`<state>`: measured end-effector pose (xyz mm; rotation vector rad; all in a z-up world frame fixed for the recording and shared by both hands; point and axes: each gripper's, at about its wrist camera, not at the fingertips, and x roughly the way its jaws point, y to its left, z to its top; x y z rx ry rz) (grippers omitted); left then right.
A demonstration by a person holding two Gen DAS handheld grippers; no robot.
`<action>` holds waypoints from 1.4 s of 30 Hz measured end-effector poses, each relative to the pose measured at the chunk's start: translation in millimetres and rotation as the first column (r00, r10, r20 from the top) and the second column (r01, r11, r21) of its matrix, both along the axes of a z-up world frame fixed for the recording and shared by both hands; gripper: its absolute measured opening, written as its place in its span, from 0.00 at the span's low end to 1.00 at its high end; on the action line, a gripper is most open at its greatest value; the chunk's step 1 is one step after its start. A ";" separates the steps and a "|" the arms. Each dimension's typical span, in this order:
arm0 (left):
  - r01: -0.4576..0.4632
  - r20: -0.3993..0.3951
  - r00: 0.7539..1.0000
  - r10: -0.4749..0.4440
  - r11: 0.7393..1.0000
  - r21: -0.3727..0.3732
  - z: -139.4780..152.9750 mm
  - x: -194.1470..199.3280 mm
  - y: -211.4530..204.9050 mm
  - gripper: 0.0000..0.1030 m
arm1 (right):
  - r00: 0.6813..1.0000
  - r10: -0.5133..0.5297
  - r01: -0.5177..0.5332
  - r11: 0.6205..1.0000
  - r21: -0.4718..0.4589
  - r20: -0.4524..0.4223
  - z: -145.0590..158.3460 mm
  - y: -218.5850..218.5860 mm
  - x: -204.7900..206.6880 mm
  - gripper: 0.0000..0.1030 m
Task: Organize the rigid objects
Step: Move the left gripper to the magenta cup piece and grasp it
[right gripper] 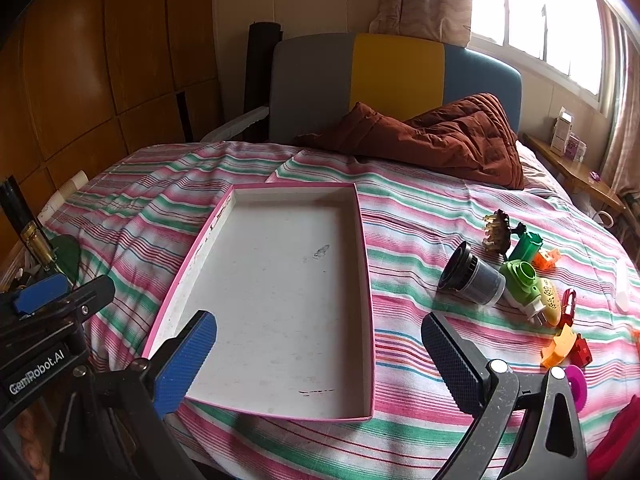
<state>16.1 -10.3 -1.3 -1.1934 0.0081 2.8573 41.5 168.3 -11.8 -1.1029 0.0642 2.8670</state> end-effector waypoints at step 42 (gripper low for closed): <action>0.893 0.223 0.375 -0.900 0.415 0.175 -51.9 55.9 339.1 0.55 | 0.801 -0.597 0.563 0.729 -0.390 0.042 1.9 333.7 134.8 1.00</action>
